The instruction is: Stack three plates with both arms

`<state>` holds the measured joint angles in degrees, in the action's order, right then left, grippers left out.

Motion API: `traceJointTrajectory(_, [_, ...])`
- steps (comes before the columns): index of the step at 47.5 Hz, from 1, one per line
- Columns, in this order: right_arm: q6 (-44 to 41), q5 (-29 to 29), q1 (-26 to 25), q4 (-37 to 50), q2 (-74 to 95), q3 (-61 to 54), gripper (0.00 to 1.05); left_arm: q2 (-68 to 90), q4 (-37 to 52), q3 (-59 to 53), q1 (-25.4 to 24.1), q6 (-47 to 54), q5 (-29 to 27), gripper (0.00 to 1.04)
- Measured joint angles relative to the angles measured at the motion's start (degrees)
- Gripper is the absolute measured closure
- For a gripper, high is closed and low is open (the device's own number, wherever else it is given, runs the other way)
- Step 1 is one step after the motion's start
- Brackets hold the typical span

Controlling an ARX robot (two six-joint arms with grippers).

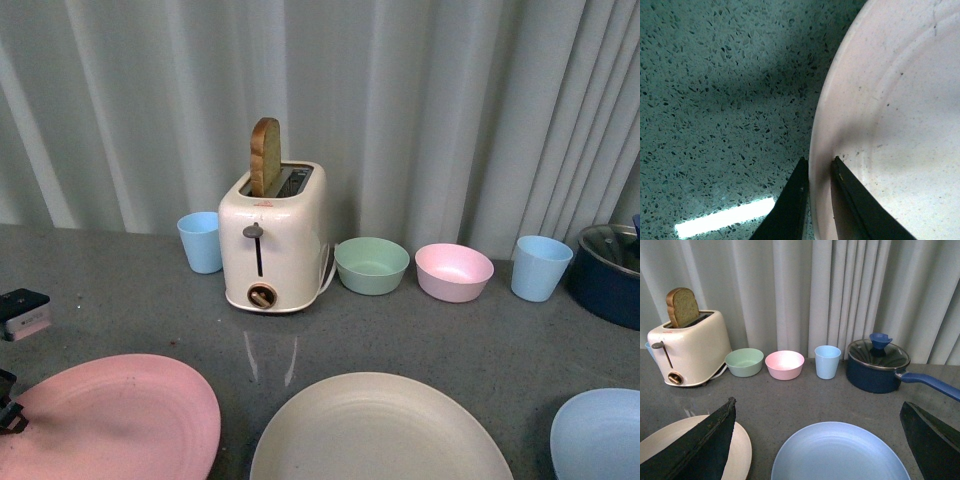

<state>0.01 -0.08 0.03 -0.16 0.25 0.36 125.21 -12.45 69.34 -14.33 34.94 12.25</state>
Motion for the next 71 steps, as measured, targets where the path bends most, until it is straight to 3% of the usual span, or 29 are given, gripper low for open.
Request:
traceJointTrajectory(3, [0.00, 0.00, 0.00, 0.00, 0.00, 0.00, 0.07, -0.28, -0.79, 0.44, -0.09, -0.96, 1.18, 1.00])
traceJointTrajectory(39, [0.00, 0.00, 0.00, 0.00, 0.00, 0.00, 0.07, -5.42, -12.59, 10.36, -2.32, -2.36, 4.55, 1.01])
traceJointTrajectory(52, [0.00, 0.00, 0.00, 0.00, 0.00, 0.00, 0.07, -10.25, -21.24, 16.63, -3.41, -8.92, 12.39, 1.01])
traceJointTrajectory(58, [0.00, 0.00, 0.00, 0.00, 0.00, 0.00, 0.07, -13.66, -25.27, 15.96, -0.09, -12.26, 14.73, 1.01])
traceJointTrajectory(71, [0.00, 0.02, 0.00, 0.00, 0.00, 0.00, 0.07, -19.21, -22.34, 6.69, 11.98, -16.44, 14.99, 1.01])
